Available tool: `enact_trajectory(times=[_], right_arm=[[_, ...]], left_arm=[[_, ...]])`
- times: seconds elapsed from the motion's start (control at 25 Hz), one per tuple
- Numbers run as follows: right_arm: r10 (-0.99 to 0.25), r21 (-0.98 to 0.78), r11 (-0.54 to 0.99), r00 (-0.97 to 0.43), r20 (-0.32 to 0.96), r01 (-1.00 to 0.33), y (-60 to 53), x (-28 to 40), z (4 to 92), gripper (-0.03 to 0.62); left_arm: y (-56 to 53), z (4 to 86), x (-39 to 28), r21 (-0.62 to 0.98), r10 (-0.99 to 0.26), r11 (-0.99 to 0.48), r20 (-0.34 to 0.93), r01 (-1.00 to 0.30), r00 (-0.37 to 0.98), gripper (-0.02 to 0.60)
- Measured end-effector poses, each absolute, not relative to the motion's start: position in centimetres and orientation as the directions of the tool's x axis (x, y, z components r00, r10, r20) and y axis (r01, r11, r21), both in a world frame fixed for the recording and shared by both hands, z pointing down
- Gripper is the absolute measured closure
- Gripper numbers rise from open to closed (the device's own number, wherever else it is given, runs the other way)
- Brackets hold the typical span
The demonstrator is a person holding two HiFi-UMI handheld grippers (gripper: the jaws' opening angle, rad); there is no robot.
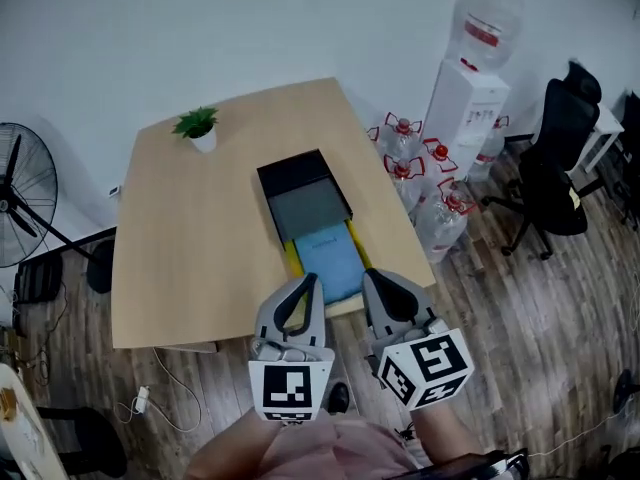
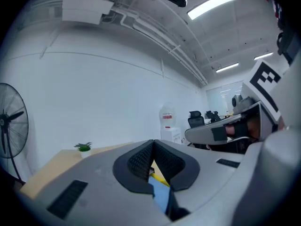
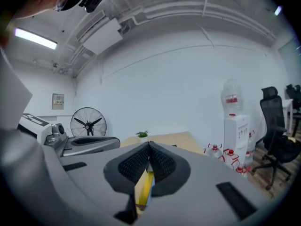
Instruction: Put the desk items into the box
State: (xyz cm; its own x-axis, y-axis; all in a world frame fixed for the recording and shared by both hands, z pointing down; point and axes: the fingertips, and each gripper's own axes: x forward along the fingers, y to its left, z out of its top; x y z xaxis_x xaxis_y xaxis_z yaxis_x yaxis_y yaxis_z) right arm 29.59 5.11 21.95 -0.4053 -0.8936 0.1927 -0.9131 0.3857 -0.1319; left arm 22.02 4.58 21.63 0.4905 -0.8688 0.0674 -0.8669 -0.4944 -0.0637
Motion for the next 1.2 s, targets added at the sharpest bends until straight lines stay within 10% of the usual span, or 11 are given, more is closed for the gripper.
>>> enact_trajectory(times=[1.2], right_arm=[[-0.928,0.089,0.369,-0.371,-0.013,-0.925,9.1,29.7,14.7,0.594]], left_arm=[[7.5,12.8,21.3,-0.156,-0.892,-0.417,-0.121,-0.895,0.436,0.569]])
